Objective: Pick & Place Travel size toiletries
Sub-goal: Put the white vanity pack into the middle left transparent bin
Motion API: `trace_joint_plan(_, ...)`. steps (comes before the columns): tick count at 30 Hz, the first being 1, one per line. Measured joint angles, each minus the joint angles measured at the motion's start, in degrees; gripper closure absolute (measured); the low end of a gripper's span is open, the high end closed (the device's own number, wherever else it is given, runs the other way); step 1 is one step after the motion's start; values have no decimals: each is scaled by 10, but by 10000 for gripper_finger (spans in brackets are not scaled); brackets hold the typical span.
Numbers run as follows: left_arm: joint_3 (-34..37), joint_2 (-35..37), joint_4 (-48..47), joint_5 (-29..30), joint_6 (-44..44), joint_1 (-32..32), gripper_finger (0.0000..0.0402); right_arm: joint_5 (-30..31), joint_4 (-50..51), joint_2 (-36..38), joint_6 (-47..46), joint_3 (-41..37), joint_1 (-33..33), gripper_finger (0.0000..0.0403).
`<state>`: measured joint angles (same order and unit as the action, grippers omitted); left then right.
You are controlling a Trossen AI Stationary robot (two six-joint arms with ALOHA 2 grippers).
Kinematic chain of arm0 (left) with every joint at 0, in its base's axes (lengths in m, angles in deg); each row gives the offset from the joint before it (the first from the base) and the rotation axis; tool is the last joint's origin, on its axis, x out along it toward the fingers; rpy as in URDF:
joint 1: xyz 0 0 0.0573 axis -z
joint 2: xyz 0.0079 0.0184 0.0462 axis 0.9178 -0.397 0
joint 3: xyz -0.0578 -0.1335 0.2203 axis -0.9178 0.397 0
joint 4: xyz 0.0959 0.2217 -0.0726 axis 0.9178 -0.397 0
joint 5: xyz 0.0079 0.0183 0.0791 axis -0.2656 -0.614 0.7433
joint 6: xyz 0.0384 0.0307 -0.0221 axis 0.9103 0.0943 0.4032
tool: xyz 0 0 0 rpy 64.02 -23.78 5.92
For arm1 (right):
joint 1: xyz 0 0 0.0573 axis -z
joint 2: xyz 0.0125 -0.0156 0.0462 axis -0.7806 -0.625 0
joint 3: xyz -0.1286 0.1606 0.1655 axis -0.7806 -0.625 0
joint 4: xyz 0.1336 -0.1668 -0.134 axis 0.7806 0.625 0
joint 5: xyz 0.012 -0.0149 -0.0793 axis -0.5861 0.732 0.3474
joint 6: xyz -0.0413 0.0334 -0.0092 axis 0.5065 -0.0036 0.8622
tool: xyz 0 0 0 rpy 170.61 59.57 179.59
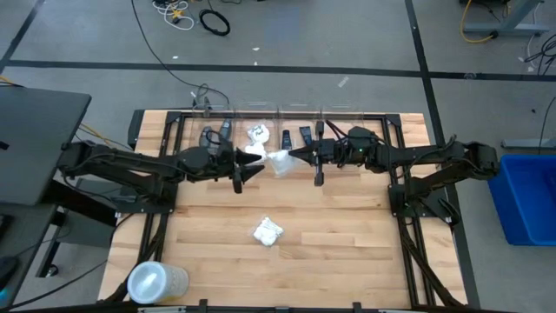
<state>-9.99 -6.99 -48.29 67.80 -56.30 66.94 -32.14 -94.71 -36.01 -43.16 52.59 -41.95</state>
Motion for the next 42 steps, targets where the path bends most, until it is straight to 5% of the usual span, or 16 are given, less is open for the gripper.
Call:
trace_joint_plan(7,0,-39,50,-8,-22,0,115,5,-9,0,0,0,0,403)
trace_joint_plan(15,0,-84,147,-8,-9,0,88,5,-9,0,0,0,0,403)
trace_joint_plan(33,-74,-190,166,-7,11,0,88,4,-9,0,-15,0,0,403)
trace_joint_plan(42,-81,-191,164,10,29,0,131,4,-9,0,-15,0,0,403)
